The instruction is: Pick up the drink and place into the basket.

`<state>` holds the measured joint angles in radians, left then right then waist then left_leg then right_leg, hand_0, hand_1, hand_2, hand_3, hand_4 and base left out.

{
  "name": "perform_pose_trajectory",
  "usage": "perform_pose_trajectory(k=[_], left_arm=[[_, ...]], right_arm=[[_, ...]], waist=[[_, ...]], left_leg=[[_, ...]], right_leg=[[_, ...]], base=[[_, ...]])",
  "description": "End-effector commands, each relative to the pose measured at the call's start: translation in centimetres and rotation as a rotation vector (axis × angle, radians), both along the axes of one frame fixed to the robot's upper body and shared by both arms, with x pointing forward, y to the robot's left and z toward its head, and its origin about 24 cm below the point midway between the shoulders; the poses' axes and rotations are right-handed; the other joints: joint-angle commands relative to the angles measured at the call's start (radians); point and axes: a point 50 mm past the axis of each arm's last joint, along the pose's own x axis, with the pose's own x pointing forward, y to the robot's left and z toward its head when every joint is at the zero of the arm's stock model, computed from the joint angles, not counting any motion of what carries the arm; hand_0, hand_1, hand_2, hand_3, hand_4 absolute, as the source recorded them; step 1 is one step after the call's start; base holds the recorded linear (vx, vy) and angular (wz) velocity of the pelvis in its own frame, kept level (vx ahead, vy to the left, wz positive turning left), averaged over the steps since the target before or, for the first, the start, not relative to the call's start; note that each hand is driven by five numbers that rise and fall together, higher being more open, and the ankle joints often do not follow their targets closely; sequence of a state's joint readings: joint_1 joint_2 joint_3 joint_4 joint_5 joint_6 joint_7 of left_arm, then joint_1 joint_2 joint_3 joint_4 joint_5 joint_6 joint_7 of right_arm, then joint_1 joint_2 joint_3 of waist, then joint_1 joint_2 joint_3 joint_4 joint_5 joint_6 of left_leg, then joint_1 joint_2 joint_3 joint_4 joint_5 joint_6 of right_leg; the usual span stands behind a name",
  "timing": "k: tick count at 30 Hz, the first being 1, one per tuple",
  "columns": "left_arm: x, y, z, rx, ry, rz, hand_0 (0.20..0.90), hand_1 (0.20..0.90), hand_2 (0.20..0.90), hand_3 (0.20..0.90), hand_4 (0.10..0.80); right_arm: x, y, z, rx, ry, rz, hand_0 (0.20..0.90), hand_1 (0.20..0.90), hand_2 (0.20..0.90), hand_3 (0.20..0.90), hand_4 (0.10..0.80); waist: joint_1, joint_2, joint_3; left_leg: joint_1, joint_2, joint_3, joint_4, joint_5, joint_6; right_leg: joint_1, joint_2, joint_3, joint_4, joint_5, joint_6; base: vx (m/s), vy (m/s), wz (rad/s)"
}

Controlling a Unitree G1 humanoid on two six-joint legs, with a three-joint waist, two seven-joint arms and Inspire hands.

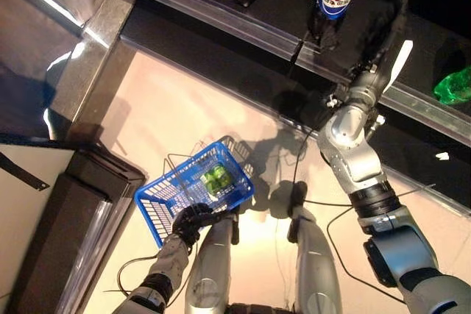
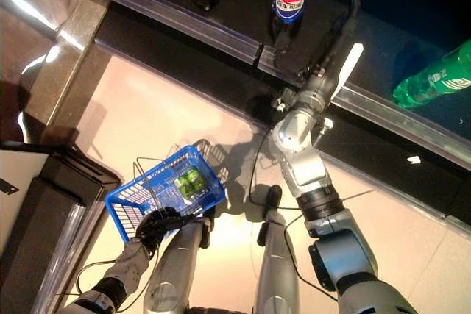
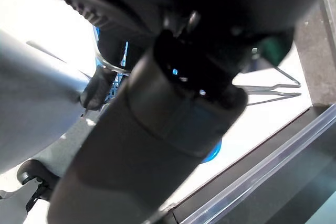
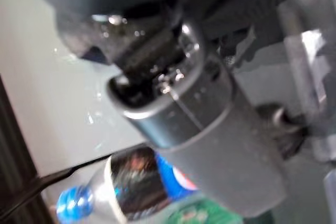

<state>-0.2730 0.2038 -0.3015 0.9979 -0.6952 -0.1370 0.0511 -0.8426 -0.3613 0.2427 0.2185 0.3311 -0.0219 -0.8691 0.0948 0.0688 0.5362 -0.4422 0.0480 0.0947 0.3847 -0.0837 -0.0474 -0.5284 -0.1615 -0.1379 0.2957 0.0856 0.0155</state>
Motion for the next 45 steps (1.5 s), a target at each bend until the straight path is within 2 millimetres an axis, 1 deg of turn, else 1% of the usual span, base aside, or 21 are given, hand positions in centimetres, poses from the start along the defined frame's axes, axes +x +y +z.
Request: perform_pose_trajectory(k=[1, 6, 12, 16, 18, 20, 23, 28, 29, 30, 31, 32, 37, 41, 45], left_arm=[[-6.0, -1.9, -3.5, -0.084, 0.173, -0.059, 0.3, 0.3, 0.3, 0.2, 0.1], [-5.9, -1.6, -3.4, -0.076, 0.175, -0.062, 0.3, 0.3, 0.3, 0.2, 0.1], [-5.7, -1.2, -3.3, -0.056, 0.182, -0.079, 0.3, 0.3, 0.3, 0.2, 0.1], [-5.7, -1.0, -3.2, -0.052, 0.186, -0.082, 0.3, 0.3, 0.3, 0.2, 0.1], [-5.7, -0.9, -3.2, -0.053, 0.187, -0.081, 0.3, 0.3, 0.3, 0.2, 0.1], [-5.8, -0.9, -3.2, -0.054, 0.187, -0.084, 0.3, 0.3, 0.3, 0.2, 0.1], [-5.6, -0.9, -3.1, -0.052, 0.183, -0.096, 0.3, 0.3, 0.3, 0.2, 0.1], [-5.6, -0.9, -3.0, -0.047, 0.186, -0.098, 0.3, 0.3, 0.3, 0.2, 0.1], [-5.5, -0.8, -2.9, -0.045, 0.186, -0.1, 0.3, 0.3, 0.3, 0.2, 0.1], [-5.5, -0.7, -2.9, -0.044, 0.187, -0.102, 0.3, 0.3, 0.3, 0.2, 0.1], [-5.5, -0.6, -2.9, -0.043, 0.187, -0.102, 0.3, 0.3, 0.3, 0.2, 0.1], [-5.5, -0.6, -2.9, -0.044, 0.188, -0.099, 0.3, 0.3, 0.3, 0.2, 0.1], [-5.4, -0.4, -2.7, -0.054, 0.184, -0.098, 0.3, 0.3, 0.3, 0.2, 0.1], [-5.3, -0.3, -2.6, -0.047, 0.18, -0.101, 0.3, 0.3, 0.3, 0.2, 0.1], [-5.4, 0.0, -2.6, -0.039, 0.179, -0.103, 0.3, 0.3, 0.3, 0.2, 0.1]], right_arm=[[-2.6, 0.5, 7.5, -0.079, -0.316, 0.066, 0.9, 0.9, 0.9, 0.9, 0.8], [-2.6, 0.1, 8.4, -0.062, -0.333, 0.05, 0.9, 0.9, 0.9, 0.9, 0.8], [-2.2, -0.2, 10.2, -0.062, -0.343, 0.047, 0.9, 0.9, 0.9, 0.9, 0.8], [-2.0, -0.4, 10.8, -0.061, -0.336, 0.052, 0.9, 0.9, 0.9, 0.9, 0.8], [-1.9, -0.7, 11.0, -0.059, -0.334, 0.035, 0.9, 0.9, 0.9, 0.9, 0.8], [-1.9, -1.1, 11.4, -0.061, -0.349, -0.019, 0.9, 0.9, 0.9, 0.9, 0.8], [-1.6, -2.3, 12.0, -0.012, -0.349, -0.07, 0.9, 0.9, 0.9, 0.9, 0.8], [-1.4, -2.8, 13.2, 0.027, -0.366, -0.065, 0.9, 0.9, 0.9, 0.9, 0.8], [-1.4, -2.8, 13.6, 0.031, -0.37, -0.053, 0.848, 0.848, 0.848, 0.84, 0.74], [-1.4, -2.8, 13.7, 0.03, -0.37, -0.051, 0.745, 0.745, 0.745, 0.719, 0.619], [-1.3, -2.8, 13.9, 0.031, -0.369, -0.037, 0.587, 0.587, 0.587, 0.535, 0.435], [-1.3, -2.7, 14.0, 0.035, -0.366, -0.027, 0.3, 0.3, 0.3, 0.2, 0.1], [-1.1, -2.6, 14.6, -0.004, -0.354, -0.043, 0.3, 0.3, 0.3, 0.2, 0.1], [-0.6, -3.7, 14.6, 0.0, -0.327, -0.071, 0.3, 0.3, 0.3, 0.2, 0.1], [-0.3, -4.3, 14.6, 0.01, -0.318, -0.077, 0.3, 0.3, 0.3, 0.2, 0.1]], waist=[[0.013, 0.025, -0.016], [0.021, 0.019, -0.016], [0.039, 0.017, -0.016], [0.043, 0.015, -0.016], [0.045, 0.014, -0.016], [0.048, 0.015, -0.016], [0.055, 0.017, -0.016], [0.065, 0.021, -0.016], [0.067, 0.02, -0.016], [0.068, 0.02, -0.016], [0.07, 0.021, -0.016], [0.071, 0.021, -0.016], [0.077, 0.02, -0.016], [0.083, 0.018, -0.016], [0.089, 0.017, -0.016]], left_leg=[[-0.066, -0.025, -0.081, -0.012, 0.123, 0.003], [-0.069, -0.027, -0.084, -0.006, 0.108, 0.007], [-0.079, -0.032, -0.093, 0.0, 0.099, 0.012], [-0.082, -0.034, -0.096, 0.003, 0.096, 0.014], [-0.084, -0.033, -0.097, 0.006, 0.094, 0.017], [-0.087, -0.035, -0.099, 0.009, 0.091, 0.018], [-0.098, -0.039, -0.104, 0.015, 0.084, 0.021], [-0.109, -0.045, -0.112, 0.017, 0.08, 0.025], [-0.111, -0.047, -0.113, 0.016, 0.078, 0.026], [-0.112, -0.048, -0.113, 0.014, 0.076, 0.027], [-0.114, -0.05, -0.113, 0.014, 0.073, 0.028], [-0.116, -0.05, -0.113, 0.015, 0.073, 0.028], [-0.119, -0.053, -0.114, 0.019, 0.069, 0.031], [-0.119, -0.055, -0.116, 0.014, 0.065, 0.033], [-0.122, -0.059, -0.12, 0.012, 0.063, 0.036]], right_leg=[[0.042, -0.011, -0.055, 0.114, -0.147, -0.016], [0.046, -0.017, -0.058, 0.114, -0.144, -0.012], [0.041, -0.023, -0.065, 0.117, -0.142, -0.008], [0.039, -0.023, -0.066, 0.119, -0.142, -0.007], [0.037, -0.025, -0.066, 0.123, -0.143, -0.008], [0.036, -0.026, -0.066, 0.125, -0.144, -0.008], [0.028, -0.028, -0.068, 0.131, -0.145, -0.007], [0.017, -0.027, -0.07, 0.134, -0.147, -0.007], [0.014, -0.028, -0.07, 0.135, -0.147, -0.007], [0.013, -0.028, -0.07, 0.134, -0.146, -0.006], [0.011, -0.029, -0.069, 0.134, -0.145, -0.005], [0.008, -0.029, -0.068, 0.135, -0.145, -0.004], [0.005, -0.032, -0.069, 0.14, -0.146, -0.003], [0.009, -0.035, -0.074, 0.136, -0.145, 0.0], [0.008, -0.036, -0.079, 0.135, -0.143, 0.002]], base=[[0.033, 0.026, 0.07], [0.03, -0.001, 0.14], [0.008, -0.004, 0.02], [0.0, 0.0, 0.0], [0.018, 0.0, 0.01], [0.0, 0.0, 0.0], [0.0, 0.0, 0.0], [0.002, -0.003, 0.03], [0.0, 0.0, 0.0], [0.0, 0.0, 0.0], [0.0, 0.0, 0.0], [0.0, 0.0, 0.0], [0.0, 0.009, 0.02], [-0.001, 0.004, 0.02], [-0.011, -0.011, 0.07]])
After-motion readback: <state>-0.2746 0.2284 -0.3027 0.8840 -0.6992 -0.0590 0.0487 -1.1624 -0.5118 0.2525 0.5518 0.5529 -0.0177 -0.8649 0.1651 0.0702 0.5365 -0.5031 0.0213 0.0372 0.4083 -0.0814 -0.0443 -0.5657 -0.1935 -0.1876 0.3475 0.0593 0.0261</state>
